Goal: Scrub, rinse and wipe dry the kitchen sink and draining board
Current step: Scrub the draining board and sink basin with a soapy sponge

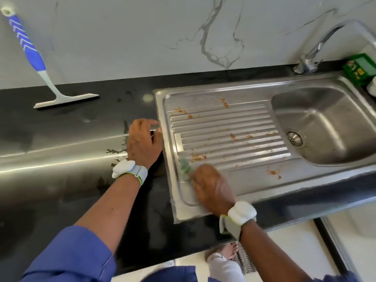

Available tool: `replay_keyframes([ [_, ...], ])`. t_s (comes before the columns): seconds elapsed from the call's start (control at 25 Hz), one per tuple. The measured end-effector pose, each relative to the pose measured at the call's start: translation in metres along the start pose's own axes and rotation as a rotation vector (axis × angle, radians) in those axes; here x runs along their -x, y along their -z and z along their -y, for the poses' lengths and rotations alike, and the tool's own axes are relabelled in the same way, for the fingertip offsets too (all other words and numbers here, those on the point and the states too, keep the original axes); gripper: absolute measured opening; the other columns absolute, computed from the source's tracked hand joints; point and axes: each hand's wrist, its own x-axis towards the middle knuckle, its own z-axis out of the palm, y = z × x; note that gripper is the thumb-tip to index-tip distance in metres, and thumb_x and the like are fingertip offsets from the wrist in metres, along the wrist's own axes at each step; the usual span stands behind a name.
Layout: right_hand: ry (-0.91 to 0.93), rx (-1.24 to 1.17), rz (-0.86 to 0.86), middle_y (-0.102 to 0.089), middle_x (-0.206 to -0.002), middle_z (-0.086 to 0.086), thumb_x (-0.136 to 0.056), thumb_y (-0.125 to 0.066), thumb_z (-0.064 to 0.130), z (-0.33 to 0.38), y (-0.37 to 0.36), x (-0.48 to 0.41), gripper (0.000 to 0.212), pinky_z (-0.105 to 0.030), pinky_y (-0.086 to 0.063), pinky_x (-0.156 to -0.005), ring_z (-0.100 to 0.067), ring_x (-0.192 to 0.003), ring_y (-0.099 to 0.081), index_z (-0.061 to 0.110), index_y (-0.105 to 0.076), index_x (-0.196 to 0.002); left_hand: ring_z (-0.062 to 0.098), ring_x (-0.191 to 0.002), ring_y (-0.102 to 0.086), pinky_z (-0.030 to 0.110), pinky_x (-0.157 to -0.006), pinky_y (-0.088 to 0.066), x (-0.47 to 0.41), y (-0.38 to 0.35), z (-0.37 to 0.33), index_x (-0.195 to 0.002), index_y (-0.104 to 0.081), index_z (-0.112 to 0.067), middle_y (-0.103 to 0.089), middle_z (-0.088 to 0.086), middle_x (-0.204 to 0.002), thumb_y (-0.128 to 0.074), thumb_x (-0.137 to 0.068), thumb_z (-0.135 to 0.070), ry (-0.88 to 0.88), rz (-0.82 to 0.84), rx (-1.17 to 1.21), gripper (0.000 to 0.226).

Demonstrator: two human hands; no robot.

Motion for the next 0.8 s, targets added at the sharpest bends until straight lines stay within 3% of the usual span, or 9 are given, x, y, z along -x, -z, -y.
replay_keyframes([
  [0.08, 0.024, -0.038, 0.215, -0.060, -0.108, -0.005, -0.090, -0.063, 0.009, 0.016, -0.014, 0.024, 0.008, -0.038, -0.056, -0.078, -0.022, -0.099, -0.058, 0.011, -0.069, -0.095, 0.027, -0.105, -0.053, 0.038, -0.084, -0.047, 0.002, -0.003, 0.009, -0.113, -0.063, -0.018, -0.055, 0.006, -0.117, -0.064, -0.094, -0.027, -0.073, 0.027, -0.086, 0.021],
  [0.16, -0.017, -0.081, 0.283, -0.059, -0.112, -0.002, -0.095, -0.055, 0.014, 0.019, -0.006, 0.043, 0.011, -0.036, -0.053, -0.084, -0.021, -0.103, -0.056, 0.011, -0.065, -0.099, 0.027, -0.109, -0.051, 0.040, -0.085, -0.045, 0.006, -0.007, 0.011, -0.114, -0.062, -0.018, -0.054, 0.005, -0.120, -0.062, -0.094, -0.030, -0.116, 0.066, -0.166, 0.023],
  [0.28, -0.132, -0.070, 0.325, -0.059, -0.134, -0.001, -0.099, -0.040, 0.021, 0.017, 0.005, 0.053, 0.035, -0.032, -0.045, -0.107, -0.019, -0.121, -0.053, 0.013, -0.061, -0.125, 0.026, -0.111, -0.051, 0.040, -0.083, -0.042, 0.004, -0.009, 0.010, -0.115, -0.061, -0.019, -0.054, 0.003, -0.121, -0.060, -0.096, -0.037, -0.156, 0.110, -0.203, 0.026],
  [0.36, -0.126, 0.033, 0.330, -0.048, -0.152, -0.002, -0.099, -0.031, 0.025, 0.017, -0.001, 0.046, 0.052, -0.033, -0.032, -0.120, -0.019, -0.141, -0.040, 0.014, -0.049, -0.146, 0.026, -0.110, -0.051, 0.040, -0.083, -0.043, 0.003, -0.009, 0.011, -0.114, -0.061, -0.019, -0.054, 0.003, -0.121, -0.058, -0.096, -0.038, -0.161, 0.111, -0.205, 0.027],
  [0.48, -0.141, 0.030, 0.363, -0.032, -0.162, -0.004, -0.097, -0.027, 0.025, 0.026, -0.022, 0.030, 0.059, -0.041, -0.025, -0.123, -0.017, -0.153, -0.019, 0.011, -0.039, -0.153, 0.026, -0.110, -0.051, 0.040, -0.084, -0.044, 0.002, -0.011, 0.013, -0.112, -0.060, -0.020, -0.054, 0.003, -0.121, -0.055, -0.097, -0.040, -0.166, 0.113, -0.239, 0.026],
  [0.6, -0.174, -0.041, 0.364, -0.026, -0.164, -0.002, -0.103, -0.033, 0.024, 0.034, -0.026, 0.036, 0.053, -0.040, -0.027, -0.122, -0.013, -0.153, -0.016, 0.012, -0.036, -0.154, 0.026, -0.112, -0.051, 0.041, -0.085, -0.043, 0.002, -0.012, 0.013, -0.113, -0.060, -0.021, -0.054, 0.003, -0.121, -0.053, -0.097, -0.041, -0.149, 0.129, -0.261, 0.026],
  [0.68, -0.076, 0.101, 0.385, -0.027, -0.163, 0.000, -0.105, -0.036, 0.026, 0.040, -0.016, 0.059, 0.051, -0.048, -0.026, -0.122, -0.013, -0.153, -0.016, 0.017, -0.035, -0.155, 0.025, -0.112, -0.051, 0.041, -0.085, -0.043, 0.001, -0.013, 0.012, -0.113, -0.060, -0.021, -0.054, 0.002, -0.121, -0.051, -0.098, -0.043, -0.149, 0.140, -0.268, 0.027],
  [0.8, -0.063, 0.290, 0.483, -0.015, -0.167, -0.001, -0.108, -0.017, 0.045, 0.049, -0.010, 0.063, 0.058, -0.059, -0.015, -0.121, -0.018, -0.155, -0.005, 0.020, -0.022, -0.159, 0.025, -0.112, -0.051, 0.041, -0.086, -0.042, 0.001, -0.014, 0.013, -0.111, -0.060, -0.022, -0.053, 0.001, -0.120, -0.050, -0.099, -0.045, -0.152, 0.138, -0.291, 0.028],
])
